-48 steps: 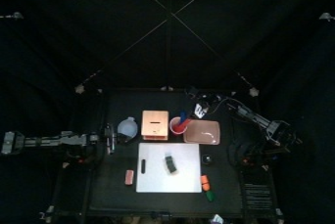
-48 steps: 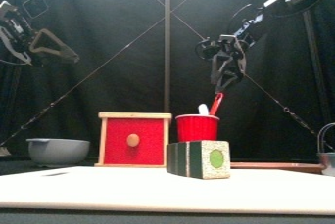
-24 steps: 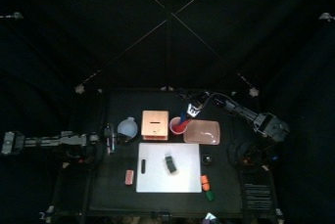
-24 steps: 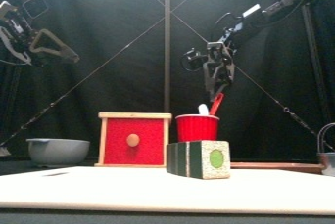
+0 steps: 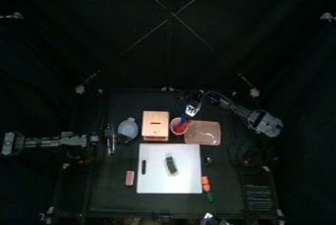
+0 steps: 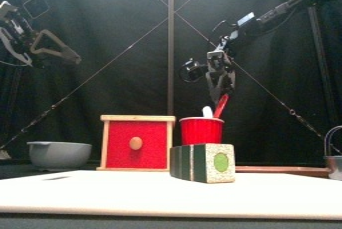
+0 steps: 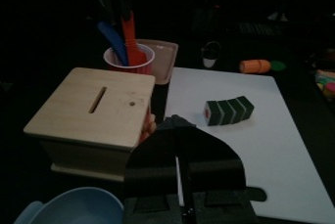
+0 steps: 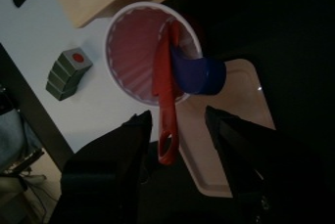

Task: Place sushi on board then cut the sushi with the knife then place the pieces on the plate
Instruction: Pick knife at handle with right hand

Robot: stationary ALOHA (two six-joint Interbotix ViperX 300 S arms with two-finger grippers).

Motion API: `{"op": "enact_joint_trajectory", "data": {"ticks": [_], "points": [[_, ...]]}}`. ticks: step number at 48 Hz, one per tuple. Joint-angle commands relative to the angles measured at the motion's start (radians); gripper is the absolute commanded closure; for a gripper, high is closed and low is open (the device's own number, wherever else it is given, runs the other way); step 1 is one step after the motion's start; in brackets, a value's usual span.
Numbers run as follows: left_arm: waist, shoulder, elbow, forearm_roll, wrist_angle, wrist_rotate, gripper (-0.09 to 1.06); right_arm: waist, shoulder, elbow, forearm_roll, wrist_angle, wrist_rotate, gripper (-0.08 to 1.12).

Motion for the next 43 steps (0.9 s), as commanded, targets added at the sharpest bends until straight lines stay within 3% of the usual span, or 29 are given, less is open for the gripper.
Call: {"op": "enact_joint_trajectory", "data": {"ticks": [1, 43], "points": [[0.003, 0.005, -0.012, -0.002, -0.009, 0.002, 0.77, 0.014, -0.008, -0.031, 0.000, 0.023, -0.003, 0.21], [0.005, 0.005, -0.006, -0.002, -0.006, 0.000, 0.77, 0.038, 0.054, -0.051, -0.026, 0.067, -0.003, 0.24]]}}
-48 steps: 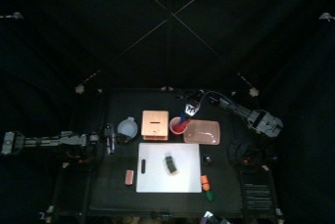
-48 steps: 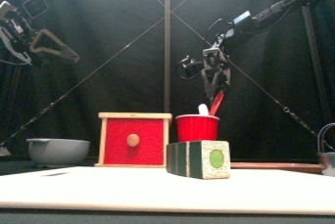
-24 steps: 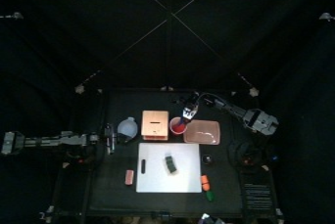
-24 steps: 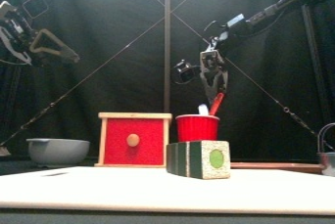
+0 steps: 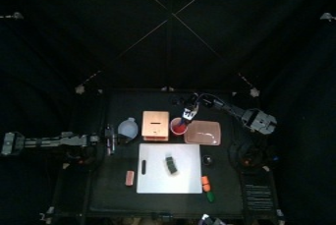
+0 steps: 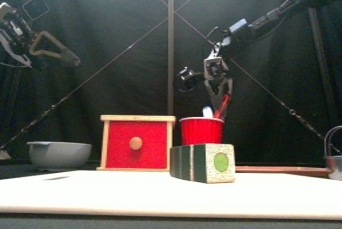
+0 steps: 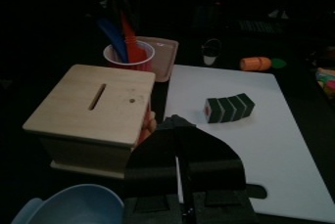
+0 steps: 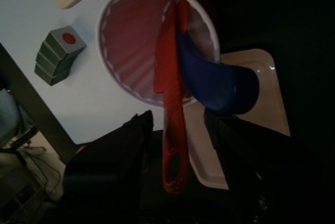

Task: Place sushi on board then cut the sushi with the knife then place the pieces on the plate
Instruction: Pick knife at handle with right hand

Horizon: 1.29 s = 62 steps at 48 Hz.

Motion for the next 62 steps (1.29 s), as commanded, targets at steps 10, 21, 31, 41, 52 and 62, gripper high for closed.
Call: {"op": "enact_joint_trajectory", "data": {"ticks": [10, 21, 31, 41, 52, 62], "points": [[0.002, 0.005, -0.014, -0.002, -0.006, 0.000, 0.77, -0.002, -0.020, -0.029, 0.002, 0.008, -0.003, 0.34], [0.003, 0.005, -0.014, -0.002, -0.006, 0.000, 0.77, -0.002, -0.015, -0.037, 0.002, 0.017, -0.003, 0.44], [0.003, 0.005, -0.014, -0.002, -0.006, 0.000, 0.77, 0.003, -0.015, -0.051, 0.009, 0.054, -0.003, 0.46], [0.003, 0.005, -0.014, -0.002, -0.005, 0.002, 0.77, 0.018, -0.012, -0.071, 0.009, 0.072, -0.002, 0.46], [0.003, 0.005, -0.014, -0.002, -0.002, 0.000, 0.77, 0.018, 0.000, -0.080, 0.008, 0.087, -0.002, 0.46], [0.003, 0.005, -0.012, -0.002, 0.000, 0.000, 0.77, 0.018, 0.002, -0.081, 0.003, 0.091, -0.002, 0.53]]}}
